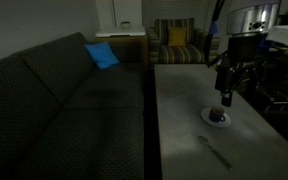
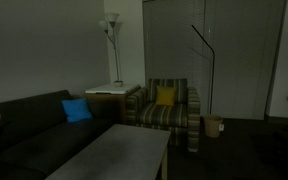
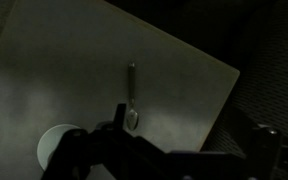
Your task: Move the spoon to the right
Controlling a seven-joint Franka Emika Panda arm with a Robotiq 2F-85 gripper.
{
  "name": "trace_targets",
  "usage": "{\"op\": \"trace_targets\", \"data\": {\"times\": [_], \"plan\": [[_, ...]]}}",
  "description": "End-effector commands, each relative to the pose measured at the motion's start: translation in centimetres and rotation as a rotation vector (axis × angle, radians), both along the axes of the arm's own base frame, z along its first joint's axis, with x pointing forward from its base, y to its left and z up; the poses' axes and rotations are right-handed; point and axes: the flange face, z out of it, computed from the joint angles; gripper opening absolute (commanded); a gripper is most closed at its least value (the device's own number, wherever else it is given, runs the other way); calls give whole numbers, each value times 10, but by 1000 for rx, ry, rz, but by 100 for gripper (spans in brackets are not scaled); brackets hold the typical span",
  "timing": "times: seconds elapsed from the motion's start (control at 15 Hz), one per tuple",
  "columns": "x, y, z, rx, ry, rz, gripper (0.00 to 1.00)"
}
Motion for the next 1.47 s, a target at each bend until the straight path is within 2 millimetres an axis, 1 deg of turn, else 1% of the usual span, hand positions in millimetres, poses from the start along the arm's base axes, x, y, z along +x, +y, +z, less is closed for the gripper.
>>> {"op": "trace_targets", "data": {"times": [0.0,0.2,0.27,0.33,0.53,0.73,0.87,1.13,1.2,1.33,1.4], "plan": [[1,1,-3,0,2,0,100],[3,3,4,2,-10,3,100],[-1,7,3,7,-10,7,100],[-3,7,-3,3,-2,8,100],[-17,-2,-37,5,12,-40,100],[-29,-12,-69,35,-49,-51,100],[-35,-23,-99,32,-74,-45,100],[-35,-49,-158,22,-73,-100,100],[-30,-59,-173,23,-92,-176,100],[-22,-69,-191,22,-75,-269,100],[-35,-60,-175,14,-68,-194,100]]}}
